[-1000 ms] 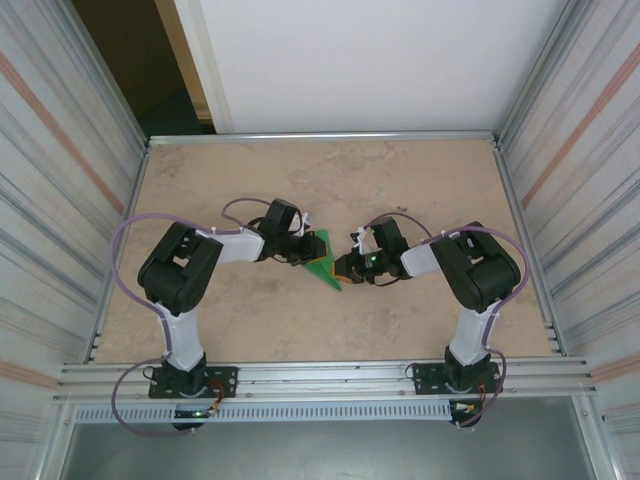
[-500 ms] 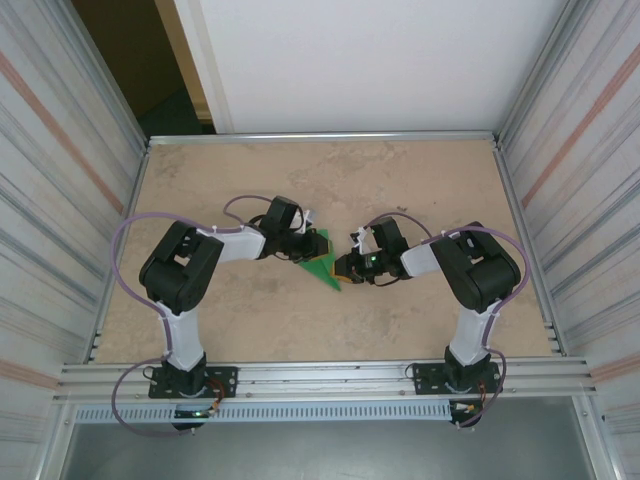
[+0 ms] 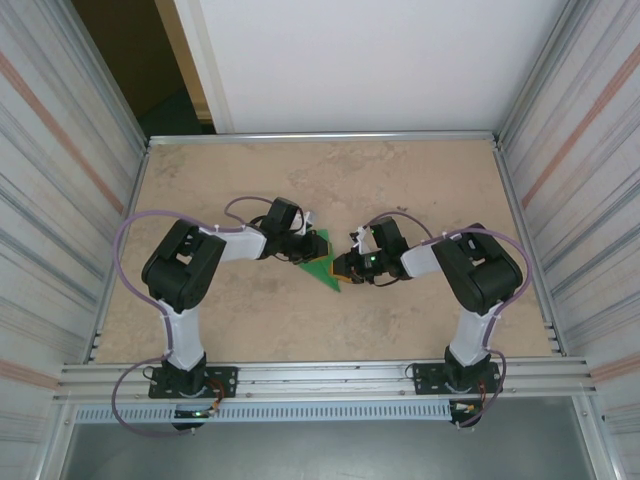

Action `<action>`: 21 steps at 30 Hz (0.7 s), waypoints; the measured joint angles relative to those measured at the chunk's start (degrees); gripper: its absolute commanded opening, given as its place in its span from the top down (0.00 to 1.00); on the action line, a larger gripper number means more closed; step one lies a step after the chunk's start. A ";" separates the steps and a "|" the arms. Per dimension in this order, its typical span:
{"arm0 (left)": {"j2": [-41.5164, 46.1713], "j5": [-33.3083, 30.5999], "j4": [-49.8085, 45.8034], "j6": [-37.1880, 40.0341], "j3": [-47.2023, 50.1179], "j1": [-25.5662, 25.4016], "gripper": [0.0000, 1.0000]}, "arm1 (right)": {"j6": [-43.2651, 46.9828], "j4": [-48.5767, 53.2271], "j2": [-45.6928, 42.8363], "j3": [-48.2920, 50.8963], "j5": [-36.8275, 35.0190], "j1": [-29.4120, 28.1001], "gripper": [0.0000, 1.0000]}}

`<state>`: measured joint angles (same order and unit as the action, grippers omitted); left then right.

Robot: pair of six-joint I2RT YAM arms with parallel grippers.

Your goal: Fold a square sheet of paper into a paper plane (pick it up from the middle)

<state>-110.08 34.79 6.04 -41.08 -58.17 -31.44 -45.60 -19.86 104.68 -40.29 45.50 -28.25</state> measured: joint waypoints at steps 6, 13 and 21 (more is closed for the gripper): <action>0.00 -0.02 -0.04 0.00 -0.02 0.00 0.82 | 1.09 5.88 -3.52 0.72 -2.78 0.15 0.76; 0.00 -0.13 -0.24 0.00 -0.13 0.00 0.82 | 1.27 9.29 -7.93 1.55 -4.81 0.26 0.76; 0.00 -0.28 -0.94 0.00 -0.35 0.00 0.82 | 2.91 10.58 -13.55 2.01 -7.34 -0.66 0.84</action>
<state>-110.08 34.50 5.10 -41.08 -58.52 -31.44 -42.70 -9.28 91.13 -38.28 38.15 -28.91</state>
